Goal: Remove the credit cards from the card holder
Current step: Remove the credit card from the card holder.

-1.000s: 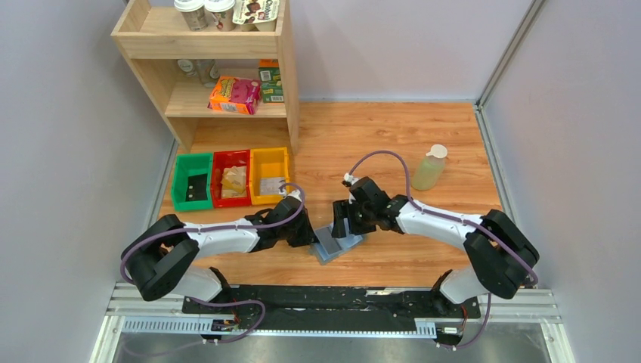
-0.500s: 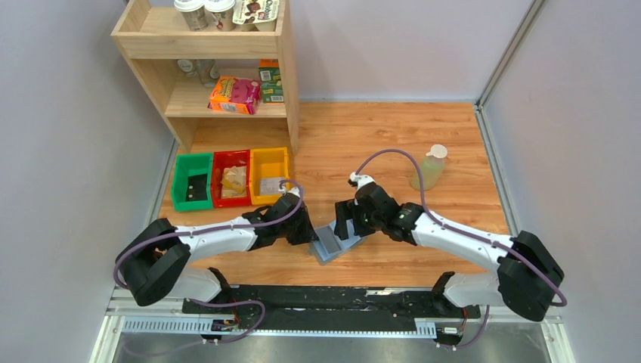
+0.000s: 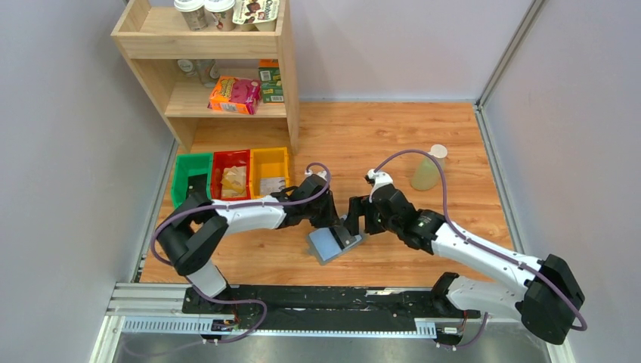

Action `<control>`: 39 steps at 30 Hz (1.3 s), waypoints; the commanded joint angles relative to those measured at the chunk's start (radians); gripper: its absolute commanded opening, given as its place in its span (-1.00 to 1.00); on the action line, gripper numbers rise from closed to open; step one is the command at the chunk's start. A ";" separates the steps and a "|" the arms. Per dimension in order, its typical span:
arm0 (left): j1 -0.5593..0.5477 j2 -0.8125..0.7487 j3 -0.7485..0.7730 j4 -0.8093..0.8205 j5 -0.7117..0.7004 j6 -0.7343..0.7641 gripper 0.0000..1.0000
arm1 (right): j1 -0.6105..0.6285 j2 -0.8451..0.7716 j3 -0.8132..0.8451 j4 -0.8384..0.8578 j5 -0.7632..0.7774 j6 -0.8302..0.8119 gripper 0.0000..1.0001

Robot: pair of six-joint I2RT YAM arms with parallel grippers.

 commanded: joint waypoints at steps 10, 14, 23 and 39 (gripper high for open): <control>0.001 -0.121 -0.080 0.101 -0.042 -0.005 -0.21 | -0.166 0.109 -0.052 0.161 -0.329 -0.005 0.15; 0.001 -0.162 -0.170 0.211 -0.001 -0.065 -0.12 | -0.184 0.186 -0.029 0.200 -0.376 -0.014 -0.08; 0.001 -0.128 -0.242 0.348 0.047 -0.126 -0.12 | -0.232 0.347 -0.027 0.313 -0.442 -0.017 -0.42; 0.001 -0.109 -0.373 0.449 -0.046 -0.244 -0.13 | -0.253 0.445 -0.122 0.353 -0.492 0.032 -0.56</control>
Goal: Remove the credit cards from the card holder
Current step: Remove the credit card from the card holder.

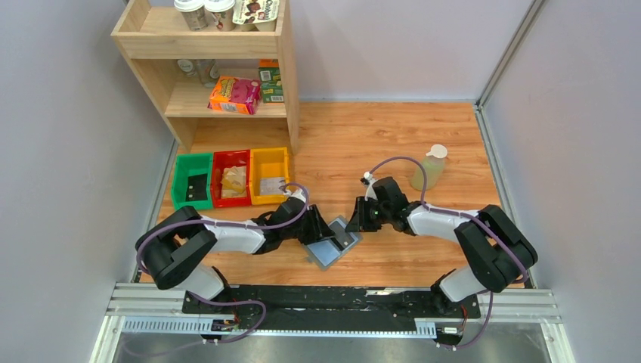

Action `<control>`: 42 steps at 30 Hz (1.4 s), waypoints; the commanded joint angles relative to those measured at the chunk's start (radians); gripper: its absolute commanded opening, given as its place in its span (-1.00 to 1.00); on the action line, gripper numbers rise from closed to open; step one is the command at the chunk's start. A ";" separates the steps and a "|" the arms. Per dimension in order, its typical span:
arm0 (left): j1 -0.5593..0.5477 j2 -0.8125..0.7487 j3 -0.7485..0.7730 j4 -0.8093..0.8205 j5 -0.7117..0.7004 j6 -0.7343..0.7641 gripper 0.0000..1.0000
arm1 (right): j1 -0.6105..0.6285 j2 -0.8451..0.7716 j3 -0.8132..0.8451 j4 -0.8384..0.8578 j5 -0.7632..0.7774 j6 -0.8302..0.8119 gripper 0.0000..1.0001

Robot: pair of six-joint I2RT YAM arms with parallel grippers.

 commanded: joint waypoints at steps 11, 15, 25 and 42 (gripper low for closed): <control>0.001 0.008 -0.052 0.078 -0.069 -0.092 -0.11 | -0.001 0.017 -0.043 -0.026 0.012 0.008 -0.56; 0.000 0.037 -0.072 0.154 -0.069 -0.128 -0.13 | -0.001 0.015 -0.049 0.005 0.012 0.010 -0.56; 0.000 0.097 -0.167 0.443 -0.088 -0.234 -0.34 | -0.001 0.009 -0.066 0.011 0.012 0.025 -0.56; -0.002 0.075 -0.170 0.484 -0.086 -0.188 -0.45 | -0.002 0.003 -0.069 0.003 0.013 0.033 -0.56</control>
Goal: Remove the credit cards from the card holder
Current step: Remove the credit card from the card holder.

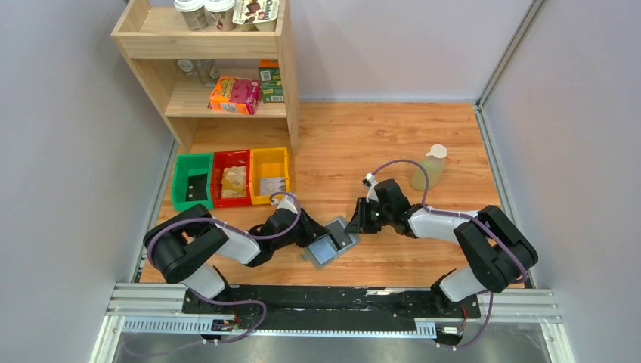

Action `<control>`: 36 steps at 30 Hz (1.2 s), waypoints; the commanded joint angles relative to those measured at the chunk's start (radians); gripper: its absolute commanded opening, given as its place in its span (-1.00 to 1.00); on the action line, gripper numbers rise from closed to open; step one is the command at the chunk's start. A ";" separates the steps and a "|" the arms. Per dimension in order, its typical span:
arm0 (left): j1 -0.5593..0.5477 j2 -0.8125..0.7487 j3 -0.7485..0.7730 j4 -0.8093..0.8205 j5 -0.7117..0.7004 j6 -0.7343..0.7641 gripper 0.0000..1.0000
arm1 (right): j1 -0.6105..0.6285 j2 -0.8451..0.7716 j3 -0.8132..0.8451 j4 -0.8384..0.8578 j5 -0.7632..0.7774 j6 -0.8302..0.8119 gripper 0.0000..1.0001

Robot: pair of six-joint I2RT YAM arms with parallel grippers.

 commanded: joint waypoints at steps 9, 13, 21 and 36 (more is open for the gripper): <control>-0.020 0.073 0.026 0.064 0.027 -0.024 -0.24 | 0.005 -0.001 -0.028 -0.067 0.040 -0.012 -0.56; -0.024 0.065 0.023 0.075 0.024 -0.015 -0.43 | 0.005 0.000 -0.029 -0.063 0.040 -0.010 -0.56; -0.024 0.012 -0.005 0.087 0.001 -0.007 -0.91 | 0.005 -0.003 -0.037 -0.061 0.049 -0.007 -0.56; -0.044 -0.025 -0.069 -0.011 -0.014 -0.075 -0.94 | 0.005 0.004 -0.037 -0.058 0.060 0.000 -0.56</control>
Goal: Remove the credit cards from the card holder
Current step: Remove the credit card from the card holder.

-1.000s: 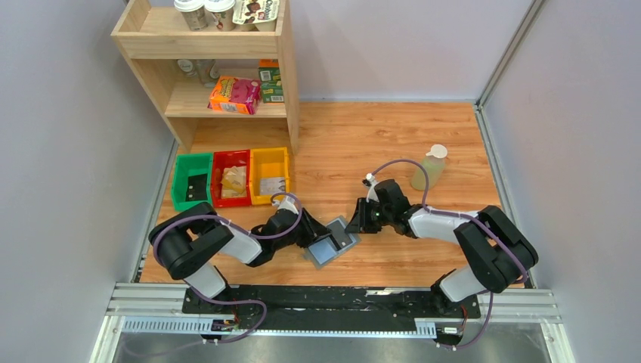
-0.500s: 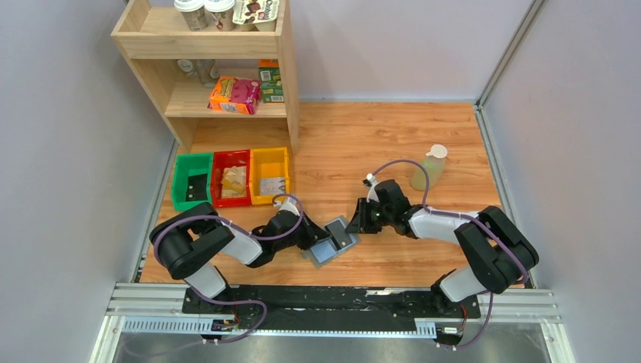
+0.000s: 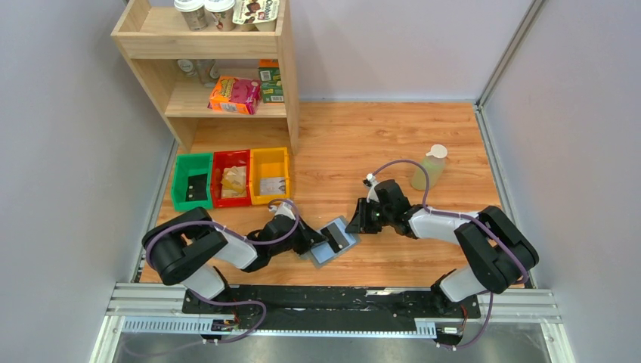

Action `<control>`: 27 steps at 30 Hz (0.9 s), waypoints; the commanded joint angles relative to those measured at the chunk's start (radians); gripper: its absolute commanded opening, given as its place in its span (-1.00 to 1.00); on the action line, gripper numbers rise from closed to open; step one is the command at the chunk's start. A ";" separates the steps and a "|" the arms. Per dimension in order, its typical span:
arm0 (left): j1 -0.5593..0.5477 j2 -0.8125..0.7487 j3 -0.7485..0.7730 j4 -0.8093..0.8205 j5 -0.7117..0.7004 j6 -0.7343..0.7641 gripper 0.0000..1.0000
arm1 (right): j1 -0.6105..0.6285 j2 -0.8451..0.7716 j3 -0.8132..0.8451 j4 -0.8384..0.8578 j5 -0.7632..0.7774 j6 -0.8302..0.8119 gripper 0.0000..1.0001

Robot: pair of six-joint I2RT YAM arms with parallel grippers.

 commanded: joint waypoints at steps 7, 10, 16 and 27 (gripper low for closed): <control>-0.013 0.000 -0.011 -0.065 -0.049 -0.042 -0.27 | 0.005 0.002 -0.033 -0.060 0.050 -0.010 -0.57; -0.013 0.021 -0.012 -0.070 -0.064 -0.059 -0.14 | 0.005 0.002 -0.033 -0.059 0.048 -0.010 -0.57; -0.015 0.055 -0.006 -0.048 -0.087 -0.054 -0.14 | 0.005 -0.001 -0.031 -0.057 0.044 -0.010 -0.57; -0.016 0.043 -0.041 0.033 -0.159 -0.031 -0.83 | 0.005 -0.011 -0.038 -0.062 0.047 -0.011 -0.57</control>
